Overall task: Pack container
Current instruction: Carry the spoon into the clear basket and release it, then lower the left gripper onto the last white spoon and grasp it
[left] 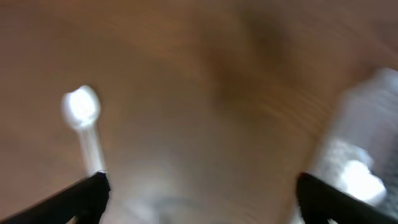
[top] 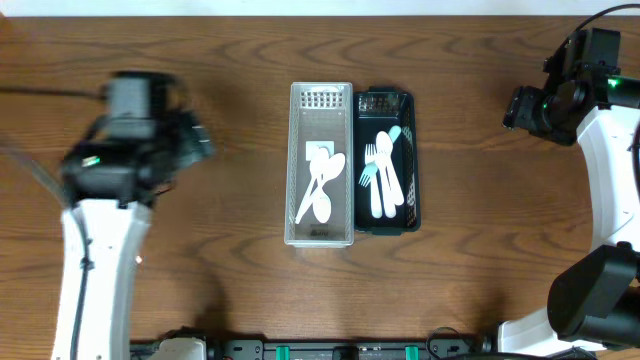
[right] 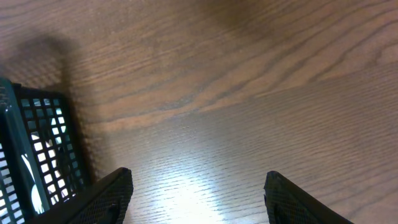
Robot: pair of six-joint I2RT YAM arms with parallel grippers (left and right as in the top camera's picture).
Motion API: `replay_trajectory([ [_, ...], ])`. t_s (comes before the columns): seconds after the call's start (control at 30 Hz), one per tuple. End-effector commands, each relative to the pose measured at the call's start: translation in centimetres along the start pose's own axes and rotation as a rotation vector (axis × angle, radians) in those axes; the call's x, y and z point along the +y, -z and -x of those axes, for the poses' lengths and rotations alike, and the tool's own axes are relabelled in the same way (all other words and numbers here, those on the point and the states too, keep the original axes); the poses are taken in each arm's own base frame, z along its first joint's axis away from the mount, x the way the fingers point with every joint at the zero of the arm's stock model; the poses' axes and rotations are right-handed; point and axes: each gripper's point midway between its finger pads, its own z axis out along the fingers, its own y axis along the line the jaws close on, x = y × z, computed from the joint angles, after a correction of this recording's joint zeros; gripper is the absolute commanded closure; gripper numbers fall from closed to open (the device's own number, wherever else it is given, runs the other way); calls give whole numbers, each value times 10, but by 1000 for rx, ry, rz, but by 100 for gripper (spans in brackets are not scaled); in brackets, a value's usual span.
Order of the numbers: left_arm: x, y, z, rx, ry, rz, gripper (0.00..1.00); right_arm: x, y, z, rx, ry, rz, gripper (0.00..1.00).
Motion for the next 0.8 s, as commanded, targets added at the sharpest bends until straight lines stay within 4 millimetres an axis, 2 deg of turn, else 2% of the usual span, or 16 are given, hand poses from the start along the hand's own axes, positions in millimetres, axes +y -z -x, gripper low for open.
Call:
replay_trajectory([
  [0.0, 57, -15, 1, 48, 154, 125, 2, -1, -4, -2, 11, 12, -2, 29],
  [0.13, 102, -45, -9, 133, 315, 151, 2, -1, -4, -2, 11, 12, -2, 29],
  [0.3, 138, -92, -29, 224, 444, 166, 2, -1, -4, -2, 11, 12, -2, 29],
  [0.47, 153, -137, -52, 328, 428, 167, 2, -1, -4, -2, 12, 12, -2, 28],
  [0.7, 165, -181, -71, 435, 381, 173, 2, -1, -4, -3, 16, 12, -3, 28],
  [0.77, 162, -193, -77, 469, 363, 130, 2, -2, -4, -5, 22, 12, -4, 28],
])
